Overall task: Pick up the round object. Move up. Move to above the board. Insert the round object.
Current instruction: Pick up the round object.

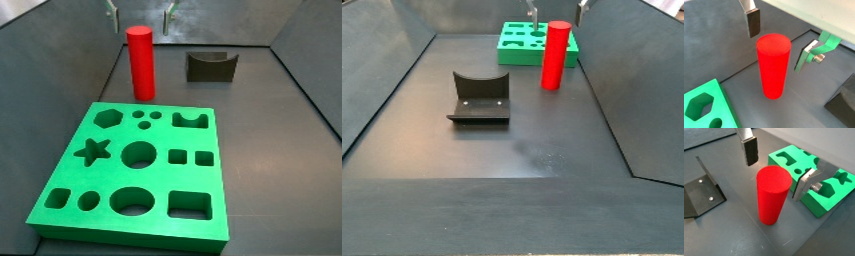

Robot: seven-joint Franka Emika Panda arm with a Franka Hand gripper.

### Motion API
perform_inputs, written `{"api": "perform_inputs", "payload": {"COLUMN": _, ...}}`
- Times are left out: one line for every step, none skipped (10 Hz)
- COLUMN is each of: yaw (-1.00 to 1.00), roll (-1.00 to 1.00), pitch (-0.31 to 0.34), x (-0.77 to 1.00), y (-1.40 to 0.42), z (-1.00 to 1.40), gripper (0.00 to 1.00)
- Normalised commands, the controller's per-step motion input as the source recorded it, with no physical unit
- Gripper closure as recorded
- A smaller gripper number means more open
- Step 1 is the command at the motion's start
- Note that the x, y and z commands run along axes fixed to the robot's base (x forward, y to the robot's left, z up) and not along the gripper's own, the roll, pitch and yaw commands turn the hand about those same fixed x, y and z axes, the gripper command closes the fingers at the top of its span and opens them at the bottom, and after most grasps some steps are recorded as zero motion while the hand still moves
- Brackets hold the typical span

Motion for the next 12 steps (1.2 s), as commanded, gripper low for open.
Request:
{"api": "perform_inputs", "payload": {"yaw": -0.08, "roll": 0.00, "pitch": 0.000, "x": 0.00, "y": 0.07, "z": -0.45, "gripper": 0.00}}
{"api": "perform_inputs", "payload": {"yaw": -0.05, "roll": 0.00, "pitch": -0.007, "x": 0.00, "y": 0.09, "z": -0.42, "gripper": 0.00}}
{"api": "perform_inputs", "payload": {"yaw": -0.04, "roll": 0.00, "pitch": 0.000, "x": 0.00, "y": 0.09, "z": -0.37, "gripper": 0.00}}
{"api": "perform_inputs", "payload": {"yaw": -0.03, "roll": 0.00, "pitch": 0.000, "x": 0.00, "y": 0.01, "z": -0.19, "gripper": 0.00}}
{"api": "perform_inputs", "payload": {"yaw": 0.00, "roll": -0.05, "pitch": -0.021, "x": 0.00, "y": 0.00, "z": 0.00, "gripper": 0.00}}
{"api": "perform_inputs", "payload": {"yaw": 0.00, "roll": 0.00, "pitch": 0.000, "x": 0.00, "y": 0.00, "z": 0.00, "gripper": 0.00}}
{"api": "perform_inputs", "payload": {"yaw": 0.00, "roll": 0.00, "pitch": 0.000, "x": 0.00, "y": 0.00, "z": 0.00, "gripper": 1.00}}
{"api": "perform_inputs", "payload": {"yaw": 0.00, "roll": 0.00, "pitch": 0.000, "x": 0.00, "y": 0.00, "z": 0.00, "gripper": 1.00}}
{"api": "perform_inputs", "payload": {"yaw": 0.00, "roll": 0.00, "pitch": 0.000, "x": 0.00, "y": 0.00, "z": 0.00, "gripper": 1.00}}
{"api": "perform_inputs", "payload": {"yaw": 0.00, "roll": 0.00, "pitch": 0.000, "x": 0.00, "y": 0.00, "z": 0.00, "gripper": 1.00}}
{"api": "perform_inputs", "payload": {"yaw": 0.00, "roll": 0.00, "pitch": 0.000, "x": 0.00, "y": 0.00, "z": 0.00, "gripper": 1.00}}
{"api": "perform_inputs", "payload": {"yaw": 0.00, "roll": 0.00, "pitch": 0.000, "x": 0.00, "y": 0.00, "z": 0.00, "gripper": 1.00}}
